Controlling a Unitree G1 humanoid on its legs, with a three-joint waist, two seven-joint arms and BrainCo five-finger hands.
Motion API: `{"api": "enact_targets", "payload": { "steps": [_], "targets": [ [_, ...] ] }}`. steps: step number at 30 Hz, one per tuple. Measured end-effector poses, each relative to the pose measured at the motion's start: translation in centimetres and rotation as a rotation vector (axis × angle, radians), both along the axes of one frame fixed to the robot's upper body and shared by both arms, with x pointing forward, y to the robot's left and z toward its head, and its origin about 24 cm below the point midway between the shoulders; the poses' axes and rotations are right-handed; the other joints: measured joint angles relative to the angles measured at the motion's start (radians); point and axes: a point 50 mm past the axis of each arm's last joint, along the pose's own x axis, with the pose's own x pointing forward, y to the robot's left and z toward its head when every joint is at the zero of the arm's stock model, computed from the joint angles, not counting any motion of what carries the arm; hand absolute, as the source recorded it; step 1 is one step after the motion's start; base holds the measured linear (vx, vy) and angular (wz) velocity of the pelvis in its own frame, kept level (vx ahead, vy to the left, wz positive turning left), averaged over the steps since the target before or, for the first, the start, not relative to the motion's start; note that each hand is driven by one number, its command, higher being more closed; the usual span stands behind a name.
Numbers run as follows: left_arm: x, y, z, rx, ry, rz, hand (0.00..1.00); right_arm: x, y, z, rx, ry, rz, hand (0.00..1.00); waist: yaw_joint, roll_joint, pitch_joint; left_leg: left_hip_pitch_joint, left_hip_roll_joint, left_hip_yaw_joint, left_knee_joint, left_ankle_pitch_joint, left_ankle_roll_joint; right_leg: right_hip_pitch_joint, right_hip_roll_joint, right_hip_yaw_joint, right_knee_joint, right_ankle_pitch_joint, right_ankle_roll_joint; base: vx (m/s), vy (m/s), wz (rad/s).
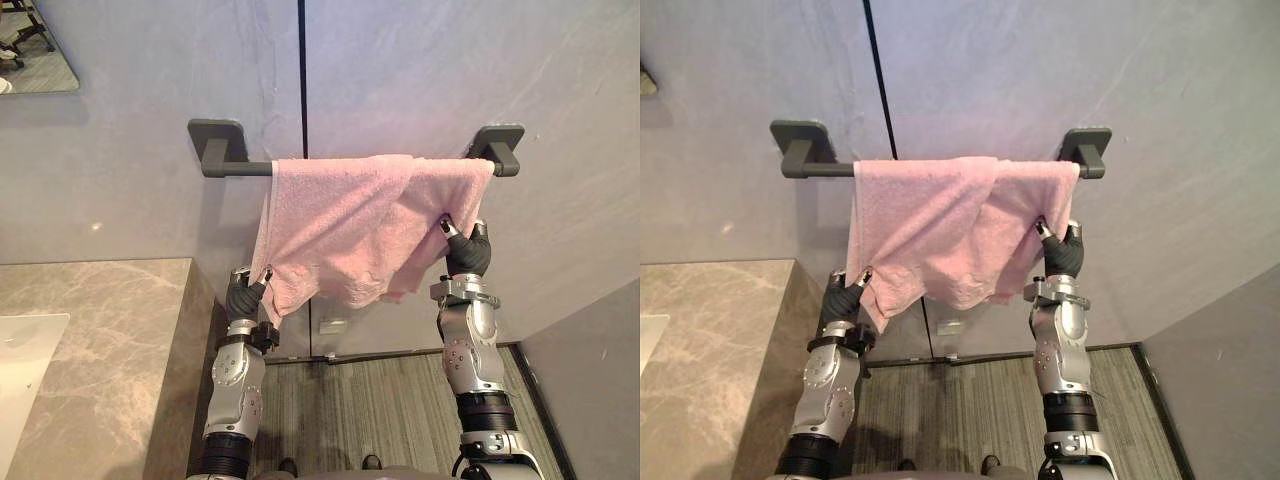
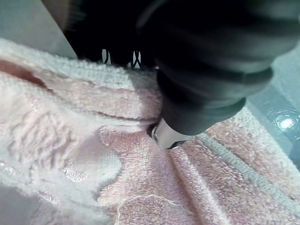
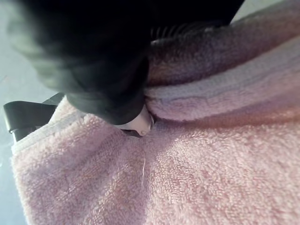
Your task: Organize washtable
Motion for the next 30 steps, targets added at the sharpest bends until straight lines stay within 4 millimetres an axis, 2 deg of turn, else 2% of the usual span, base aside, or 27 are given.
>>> {"api": "enact_targets", "payload": {
  "steps": [8,11,13,17,26,30],
  "targets": [
    [-0.8,0.6,-1.7,0.012,0.084,0.01,0.0,-0.3,-0.6,-1.3,-0.004,0.058,-0.024,0.0,0.0,-0.001,-0.001,-0.001,0.0,0.001,0.002,-0.004,-0.001,0.0,0.0,0.001,0.0,-0.002,0.001,0.0,0.0,0.0],
    [-1.5,1.0,-2.9,0.015,0.145,0.032,0.0,-0.5,-1.2,-2.1,0.005,0.097,-0.053,0.0,0.001,-0.001,-0.001,-0.001,0.0,0.001,0.002,-0.004,-0.002,-0.001,0.0,0.001,-0.001,-0.003,0.002,0.0,0.0,0.0],
    [-2.6,1.6,-4.3,0.011,0.227,0.073,0.0,-1.3,-1.6,-3.5,0.009,0.164,-0.071,0.0,0.003,-0.002,0.0,-0.002,0.0,0.001,0.002,-0.004,-0.002,-0.001,0.0,0.002,-0.001,-0.003,0.001,0.0,0.0,0.0],
    [-4.0,2.3,-5.4,0.022,0.29,0.091,0.0,-2.8,-2.4,-6.2,0.002,0.298,-0.114,0.0,0.004,-0.002,0.0,-0.005,0.0,0.001,0.002,-0.004,-0.002,-0.004,-0.001,0.002,-0.002,-0.003,0.001,0.0,0.0,0.0],
    [-4.5,2.8,-5.2,0.025,0.28,0.106,0.0,-4.5,-4.3,-7.3,-0.049,0.36,-0.203,0.0,0.003,-0.003,-0.001,-0.004,0.001,0.008,0.007,-0.004,-0.002,-0.003,0.0,0.008,-0.001,-0.002,0.001,0.0,0.0,0.0],
    [-4.6,4.4,-2.4,0.019,0.157,0.183,0.0,-5.1,-6.2,-6.1,-0.061,0.322,-0.298,0.0,0.001,-0.003,-0.001,-0.001,0.0,0.008,0.007,-0.005,-0.002,0.001,-0.008,0.007,-0.001,-0.002,0.001,0.0,0.0,0.0]
  ]
}}
